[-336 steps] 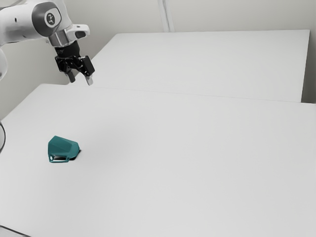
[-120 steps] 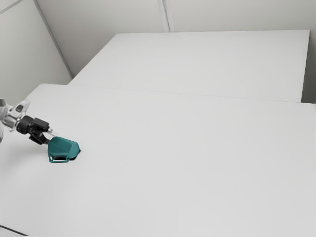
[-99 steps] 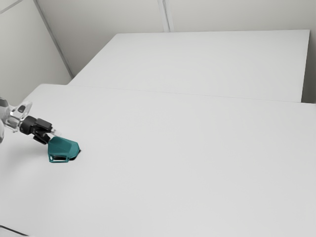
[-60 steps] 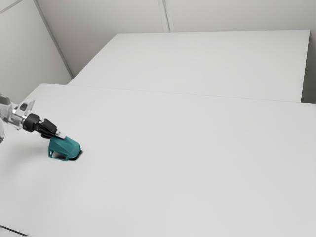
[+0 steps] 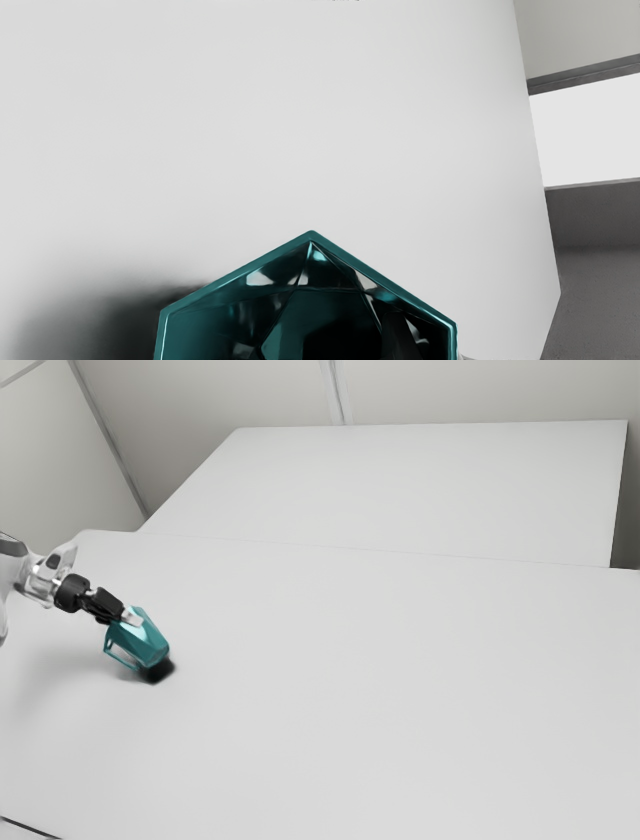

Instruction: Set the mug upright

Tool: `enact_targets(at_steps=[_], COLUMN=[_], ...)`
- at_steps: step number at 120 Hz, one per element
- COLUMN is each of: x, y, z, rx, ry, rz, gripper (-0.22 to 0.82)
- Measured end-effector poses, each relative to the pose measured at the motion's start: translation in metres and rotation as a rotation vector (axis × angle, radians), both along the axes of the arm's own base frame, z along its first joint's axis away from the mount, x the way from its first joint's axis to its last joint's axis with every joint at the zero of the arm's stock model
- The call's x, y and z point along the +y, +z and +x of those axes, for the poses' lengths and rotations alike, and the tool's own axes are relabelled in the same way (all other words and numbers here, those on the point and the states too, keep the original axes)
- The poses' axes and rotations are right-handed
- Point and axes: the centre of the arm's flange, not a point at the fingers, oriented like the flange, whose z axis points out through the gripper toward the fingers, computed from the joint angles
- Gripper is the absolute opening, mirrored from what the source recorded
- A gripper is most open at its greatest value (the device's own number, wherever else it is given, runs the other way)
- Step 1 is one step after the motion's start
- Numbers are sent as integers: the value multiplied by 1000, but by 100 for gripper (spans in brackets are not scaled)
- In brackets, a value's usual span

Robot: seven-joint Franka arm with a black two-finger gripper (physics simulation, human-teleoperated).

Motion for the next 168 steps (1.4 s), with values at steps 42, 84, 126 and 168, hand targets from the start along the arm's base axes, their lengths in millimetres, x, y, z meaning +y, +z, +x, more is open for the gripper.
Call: enact_targets(at_steps=[42,84,126,168], x=[-92,-172,-215,-231], y=[91,88,58,27], z=[37,55,65,72], rx=[-31,-72,-142,-97], ry=[-174,-231,-101,-31], rz=[370,847,954,945], gripper=[-18,-18,-18,-18])
